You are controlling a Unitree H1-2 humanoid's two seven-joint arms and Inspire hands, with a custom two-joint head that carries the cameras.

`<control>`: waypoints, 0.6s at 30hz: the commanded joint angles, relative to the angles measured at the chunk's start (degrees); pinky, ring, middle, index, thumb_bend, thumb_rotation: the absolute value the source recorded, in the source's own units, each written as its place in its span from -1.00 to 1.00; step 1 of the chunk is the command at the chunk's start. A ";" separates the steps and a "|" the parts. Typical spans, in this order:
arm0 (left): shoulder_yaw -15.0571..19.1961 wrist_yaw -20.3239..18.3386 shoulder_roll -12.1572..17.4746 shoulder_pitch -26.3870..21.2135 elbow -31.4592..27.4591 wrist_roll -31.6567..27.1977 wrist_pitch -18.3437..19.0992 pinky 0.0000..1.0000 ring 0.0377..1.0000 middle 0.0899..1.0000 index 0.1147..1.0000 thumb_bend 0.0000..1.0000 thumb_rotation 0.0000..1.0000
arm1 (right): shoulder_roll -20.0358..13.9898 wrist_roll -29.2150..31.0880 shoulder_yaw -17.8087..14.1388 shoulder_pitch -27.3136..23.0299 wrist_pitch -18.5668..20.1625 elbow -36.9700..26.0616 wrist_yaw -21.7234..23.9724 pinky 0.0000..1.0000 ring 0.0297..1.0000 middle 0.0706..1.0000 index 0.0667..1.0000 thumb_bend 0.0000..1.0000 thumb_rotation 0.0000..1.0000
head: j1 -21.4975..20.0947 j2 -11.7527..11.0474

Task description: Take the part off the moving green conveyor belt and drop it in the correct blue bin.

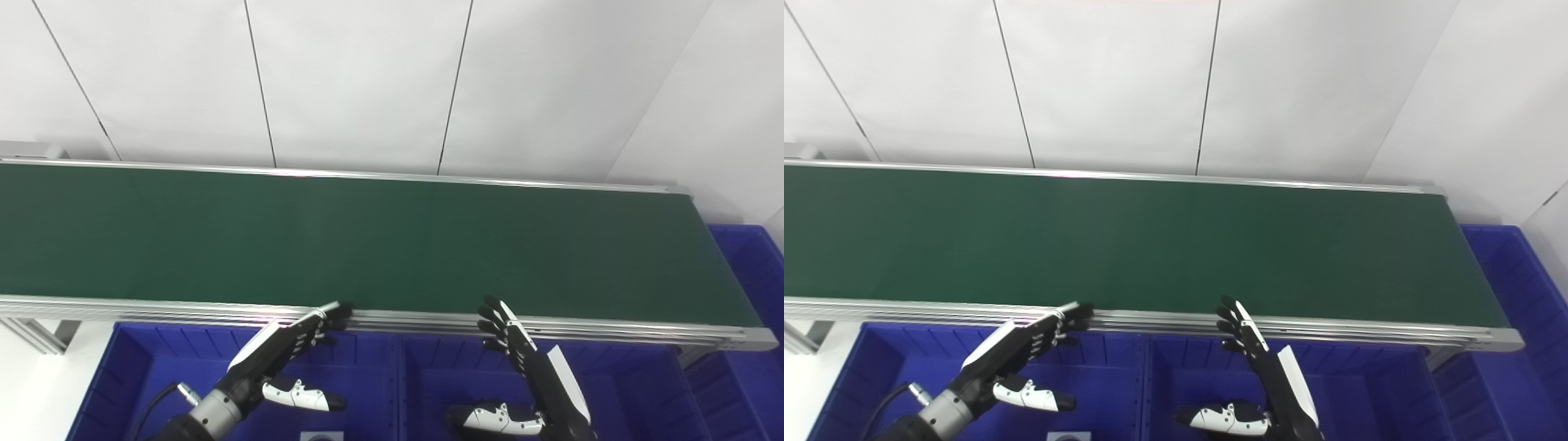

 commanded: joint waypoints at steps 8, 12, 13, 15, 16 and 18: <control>0.26 3.05 -0.43 3.21 -4.96 -1.15 -3.31 0.84 0.93 0.98 0.94 0.86 -0.34 | 0.08 -1.06 1.27 -0.11 0.02 -0.93 -0.09 0.62 0.75 0.80 0.92 0.92 -0.41 | -0.24 -0.53; 0.13 3.95 -0.81 3.95 -5.01 -0.63 -3.98 0.85 0.94 0.98 0.94 0.84 -0.38 | -0.01 -1.01 1.52 -0.16 -0.21 -0.62 -0.02 0.60 0.75 0.79 0.91 0.94 -0.38 | 0.21 -0.96; 0.08 4.26 -0.88 4.11 -5.03 -0.39 -3.98 0.87 0.95 0.98 0.94 0.84 -0.39 | -0.08 -0.89 1.57 -0.19 -0.29 -0.53 0.05 0.62 0.75 0.79 0.92 0.94 -0.39 | 0.21 -0.96; -0.11 4.84 -0.94 4.42 -5.02 0.54 -4.29 0.88 0.96 0.99 0.95 0.83 -0.39 | -0.24 -0.53 1.63 -0.28 -0.07 -0.44 0.36 0.64 0.76 0.80 0.93 0.92 -0.39 | 0.56 -0.74; -0.21 5.13 -0.93 4.64 -5.08 1.17 -4.05 0.88 0.97 1.00 0.96 0.82 -0.39 | -0.27 -0.48 1.65 -0.34 -0.09 -0.31 0.38 0.66 0.76 0.80 0.93 0.92 -0.39 | 0.68 -0.89; -0.24 5.96 -1.20 5.12 -5.27 2.24 -3.60 0.87 0.98 1.00 0.96 0.83 -0.37 | -0.33 -0.69 1.75 -0.46 -0.11 -0.07 0.34 0.66 0.75 0.80 0.93 0.92 -0.37 | 0.70 -1.04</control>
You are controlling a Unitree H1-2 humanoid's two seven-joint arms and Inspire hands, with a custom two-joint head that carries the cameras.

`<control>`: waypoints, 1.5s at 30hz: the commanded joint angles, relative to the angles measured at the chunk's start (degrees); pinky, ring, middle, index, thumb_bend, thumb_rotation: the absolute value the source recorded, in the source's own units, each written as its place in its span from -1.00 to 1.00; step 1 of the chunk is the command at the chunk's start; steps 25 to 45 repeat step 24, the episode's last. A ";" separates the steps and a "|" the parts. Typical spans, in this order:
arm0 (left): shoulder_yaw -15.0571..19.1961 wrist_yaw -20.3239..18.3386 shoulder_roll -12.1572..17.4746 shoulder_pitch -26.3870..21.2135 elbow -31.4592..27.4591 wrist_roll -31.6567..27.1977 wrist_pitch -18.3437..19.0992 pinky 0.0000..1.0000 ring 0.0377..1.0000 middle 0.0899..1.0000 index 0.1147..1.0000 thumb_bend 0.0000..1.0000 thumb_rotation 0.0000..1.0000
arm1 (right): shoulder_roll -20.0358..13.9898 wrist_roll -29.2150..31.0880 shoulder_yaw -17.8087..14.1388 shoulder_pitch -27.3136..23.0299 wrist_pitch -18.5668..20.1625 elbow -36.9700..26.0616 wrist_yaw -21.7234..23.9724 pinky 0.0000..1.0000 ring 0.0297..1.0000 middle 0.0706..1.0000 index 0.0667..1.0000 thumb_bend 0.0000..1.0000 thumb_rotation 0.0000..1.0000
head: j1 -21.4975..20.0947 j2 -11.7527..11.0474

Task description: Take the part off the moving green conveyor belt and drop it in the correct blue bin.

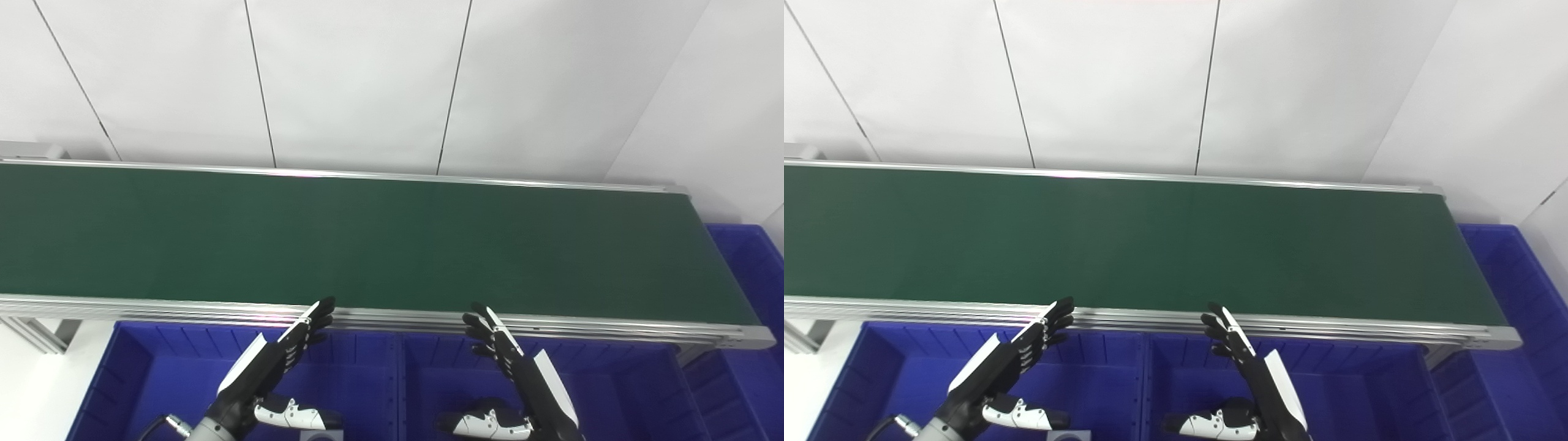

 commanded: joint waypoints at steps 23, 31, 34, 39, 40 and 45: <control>0.24 6.47 -3.57 1.80 -3.66 2.86 1.17 0.83 0.92 0.95 0.96 0.76 -0.44 | -0.22 -1.35 0.31 -0.42 -0.98 0.02 -0.45 0.54 0.68 0.74 0.90 0.86 -0.34 | 0.41 -0.11; 0.15 6.48 -3.54 1.89 -3.74 2.96 1.17 0.82 0.91 0.94 0.96 0.76 -0.44 | -0.22 -1.66 0.37 -0.37 -1.07 0.11 -0.55 0.54 0.68 0.74 0.90 0.86 -0.35 | 0.58 -0.18; 0.15 6.48 -3.54 1.89 -3.74 2.96 1.17 0.82 0.91 0.94 0.96 0.76 -0.44 | -0.22 -1.66 0.37 -0.37 -1.07 0.11 -0.55 0.54 0.68 0.74 0.90 0.86 -0.35 | 0.58 -0.18; 0.15 6.48 -3.54 1.89 -3.74 2.96 1.17 0.82 0.91 0.94 0.96 0.76 -0.44 | -0.22 -1.66 0.37 -0.37 -1.07 0.11 -0.55 0.54 0.68 0.74 0.90 0.86 -0.35 | 0.58 -0.18; 0.15 6.48 -3.54 1.89 -3.74 2.96 1.17 0.82 0.91 0.94 0.96 0.76 -0.44 | -0.22 -1.66 0.37 -0.37 -1.07 0.11 -0.55 0.54 0.68 0.74 0.90 0.86 -0.35 | 0.58 -0.18; 0.15 6.48 -3.54 1.89 -3.74 2.96 1.17 0.82 0.91 0.94 0.96 0.76 -0.44 | -0.22 -1.66 0.37 -0.37 -1.07 0.11 -0.55 0.54 0.68 0.74 0.90 0.86 -0.35 | 0.58 -0.18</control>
